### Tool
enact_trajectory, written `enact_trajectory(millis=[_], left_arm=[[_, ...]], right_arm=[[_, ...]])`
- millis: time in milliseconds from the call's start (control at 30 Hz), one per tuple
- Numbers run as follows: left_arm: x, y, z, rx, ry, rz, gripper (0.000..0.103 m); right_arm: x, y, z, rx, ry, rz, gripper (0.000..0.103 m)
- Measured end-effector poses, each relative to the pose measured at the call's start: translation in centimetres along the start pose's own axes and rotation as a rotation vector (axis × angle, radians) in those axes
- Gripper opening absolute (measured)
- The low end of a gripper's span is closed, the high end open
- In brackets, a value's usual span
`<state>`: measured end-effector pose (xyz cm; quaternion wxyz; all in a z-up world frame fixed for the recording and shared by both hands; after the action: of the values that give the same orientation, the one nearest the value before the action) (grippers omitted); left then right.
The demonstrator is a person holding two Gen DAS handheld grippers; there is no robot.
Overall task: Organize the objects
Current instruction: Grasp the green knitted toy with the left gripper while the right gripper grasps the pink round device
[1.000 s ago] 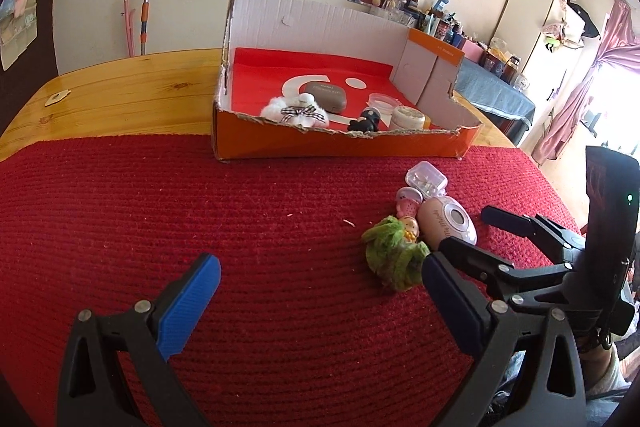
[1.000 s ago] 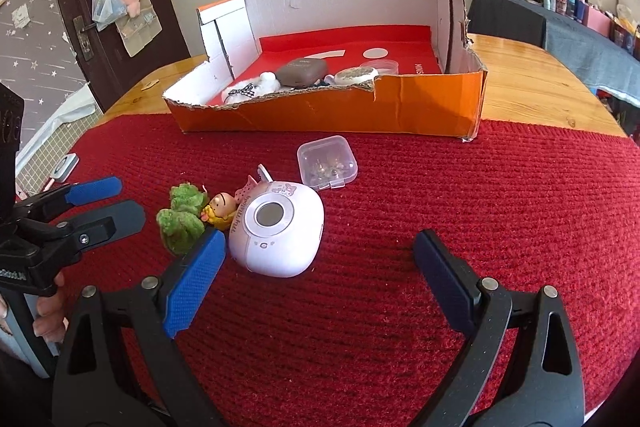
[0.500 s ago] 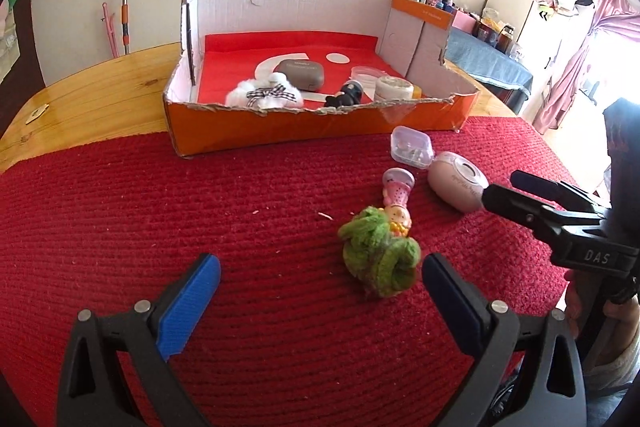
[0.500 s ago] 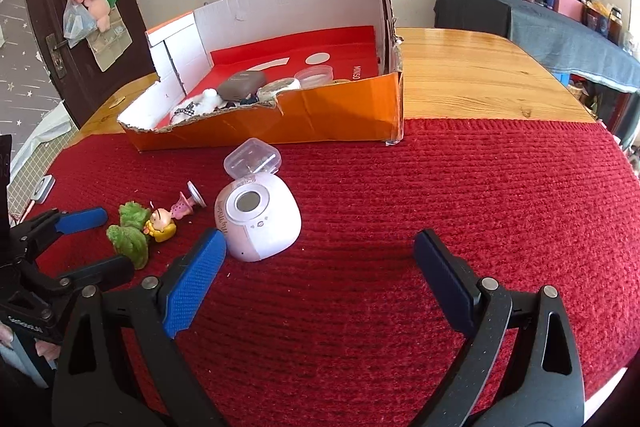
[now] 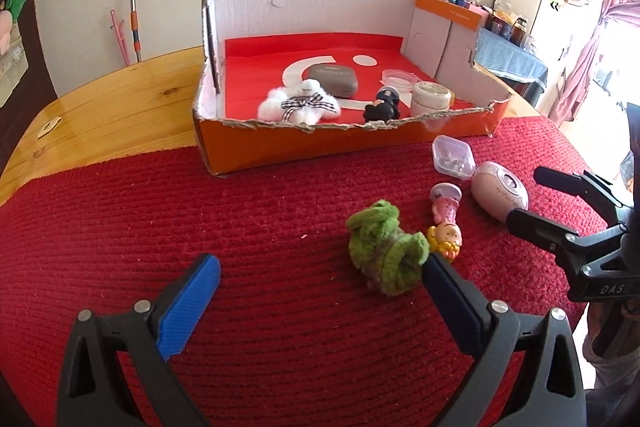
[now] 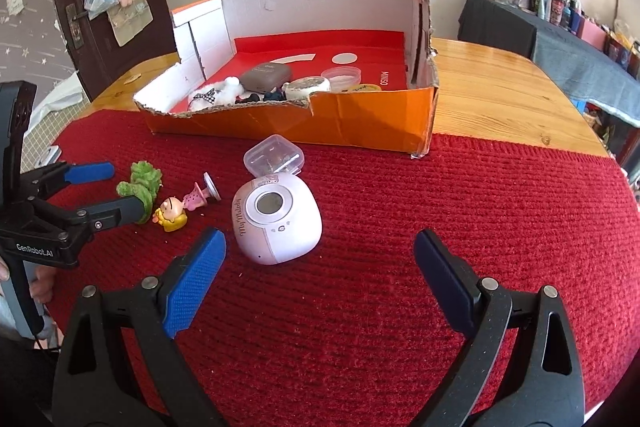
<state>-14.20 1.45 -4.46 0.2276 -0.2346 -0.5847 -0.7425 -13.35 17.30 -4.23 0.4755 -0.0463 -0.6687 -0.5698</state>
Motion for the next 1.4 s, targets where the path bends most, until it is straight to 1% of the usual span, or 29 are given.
enact_trajectory(millis=[67,167,200,233,300,367,400,433,467,500,533,567,600,633,667,767,867,1000,1133,1400], left_arm=[[-0.1,-0.1,0.5,-0.016,-0.013,-0.006,0.101],[0.1,-0.4,0.9,-0.036,-0.022,-0.014,0.098],[0.2,-0.4,1.0,-0.041,-0.025,-0.014,0.094],[0.3,-0.4,1.1,-0.047,-0.027,-0.014,0.090],[0.5,-0.5,1.3,-0.068,-0.021,-0.016,0.084],[0.5,-0.4,1.4,-0.087,-0.018,-0.014,0.079],[0.5,-0.3,1.6,-0.101,-0.024,-0.014,0.073],[0.4,-0.3,1.8,-0.118,-0.030,-0.015,0.067],[0.3,-0.2,1.9,-0.129,-0.036,-0.016,0.064],[0.2,-0.1,2.0,-0.131,-0.041,-0.016,0.058],[0.1,0.0,2.0,-0.131,-0.049,-0.014,0.050],[0.0,0.1,2.2,-0.137,-0.056,-0.014,0.046],[-0.1,0.1,2.3,-0.154,-0.059,-0.020,0.036],[-0.2,0.2,2.5,-0.171,-0.059,-0.028,0.033],[-0.3,0.3,2.6,-0.176,-0.059,-0.027,0.033],[-0.3,0.6,2.8,-0.157,-0.078,-0.010,0.032],[-0.1,1.4,3.2,-0.170,-0.080,0.007,0.032],[0.7,2.5,3.5,-0.162,-0.097,0.048,0.032],[1.0,2.8,3.6,-0.159,-0.093,0.056,0.032],[1.0,2.8,3.4,-0.152,-0.082,0.053,0.032]], right_arm=[[0.2,-0.3,-0.1,-0.007,0.025,-0.009,0.096],[0.4,-0.8,-0.2,0.013,0.036,-0.027,0.095],[0.4,-0.9,-0.3,0.023,0.042,-0.033,0.095],[0.5,-1.0,-0.4,0.032,0.049,-0.038,0.093],[0.7,-1.2,-0.6,0.035,0.074,-0.049,0.087],[0.7,-1.5,-0.9,0.046,0.090,-0.060,0.080],[0.7,-1.6,-1.1,0.058,0.091,-0.064,0.077],[0.7,-1.8,-1.3,0.068,0.090,-0.067,0.070],[0.7,-1.8,-1.4,0.064,0.095,-0.064,0.067],[0.7,-1.7,-1.5,0.059,0.106,-0.062,0.065],[0.7,-1.7,-1.7,0.064,0.112,-0.060,0.060],[0.7,-1.6,-1.8,0.071,0.111,-0.055,0.055],[0.7,-1.5,-2.0,0.077,0.111,-0.052,0.053],[0.7,-1.5,-2.1,0.081,0.116,-0.050,0.049],[0.7,-1.4,-2.2,0.083,0.122,-0.045,0.047],[0.6,-1.2,-2.4,0.082,0.121,-0.032,0.047],[0.7,-0.6,-2.4,0.086,0.113,-0.015,0.047],[1.6,0.5,-2.4,0.083,0.111,0.021,0.047],[2.5,1.3,-2.4,0.082,0.112,0.047,0.047],[2.0,0.8,-2.5,0.085,0.109,0.027,0.047]])
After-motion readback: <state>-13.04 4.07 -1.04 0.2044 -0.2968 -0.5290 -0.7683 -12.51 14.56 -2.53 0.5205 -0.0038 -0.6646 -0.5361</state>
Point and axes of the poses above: each gripper's, at about its wrist camera, not at the fingertips, and y roughly against the way its jaws point, z to its right, x to its top, the point moved 9 cm from there along -y, roughly the way its jaws point, and after that the axes turned 11 degrees about y, right-handed, at the moved point
